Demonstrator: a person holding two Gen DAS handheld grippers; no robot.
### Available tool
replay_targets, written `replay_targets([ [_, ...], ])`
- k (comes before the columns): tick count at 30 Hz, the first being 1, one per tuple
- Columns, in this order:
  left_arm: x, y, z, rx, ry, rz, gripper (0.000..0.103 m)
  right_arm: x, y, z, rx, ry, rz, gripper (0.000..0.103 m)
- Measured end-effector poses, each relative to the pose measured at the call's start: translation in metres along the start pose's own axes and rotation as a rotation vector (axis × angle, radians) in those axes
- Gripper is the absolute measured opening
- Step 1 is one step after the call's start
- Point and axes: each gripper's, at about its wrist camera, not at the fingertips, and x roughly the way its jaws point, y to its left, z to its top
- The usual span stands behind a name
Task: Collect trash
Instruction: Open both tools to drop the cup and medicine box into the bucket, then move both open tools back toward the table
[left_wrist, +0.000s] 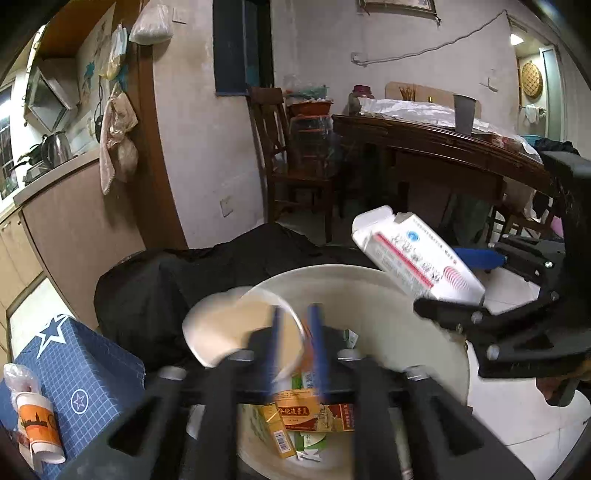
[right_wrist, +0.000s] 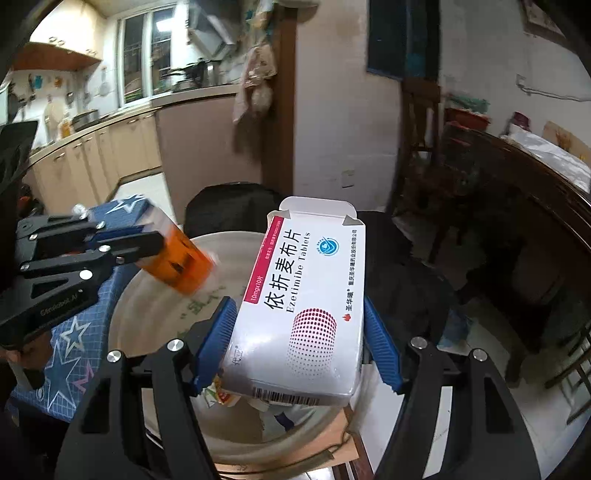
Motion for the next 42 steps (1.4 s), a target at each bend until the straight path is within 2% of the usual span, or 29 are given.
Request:
replay_targets([
  [2,-0.002,0.003,0.0,-0.011,-0.009,0.014,0.041,0.004,0.001,-0.001,-0.004,-0.002,-0.005,0.076],
  [7,-0.005,0.008,-0.001,-0.008,-0.009,0.036,0.041,0.001,-0.006,-0.005,0.037,-0.016,-0.005,0.076],
  [23,-0.022,0.018,-0.017,-0.007,-0.004,0.093,0.041,-0.015,0.016,0.002,-0.003,-0.046,0.014,0.076],
  [26,-0.029,0.024,-0.022,-0.024,-0.007,0.097,0.041,-0.018,0.026,0.005,-0.022,-0.054,0.023,0.076],
  [33,-0.053,0.045,-0.043,-0.048,0.0,0.159,0.041,-0.023,0.053,0.014,-0.059,-0.078,0.047,0.076],
  [42,-0.107,0.106,-0.092,-0.165,0.01,0.256,0.041,-0.031,0.12,0.035,-0.147,-0.122,0.167,0.077],
])
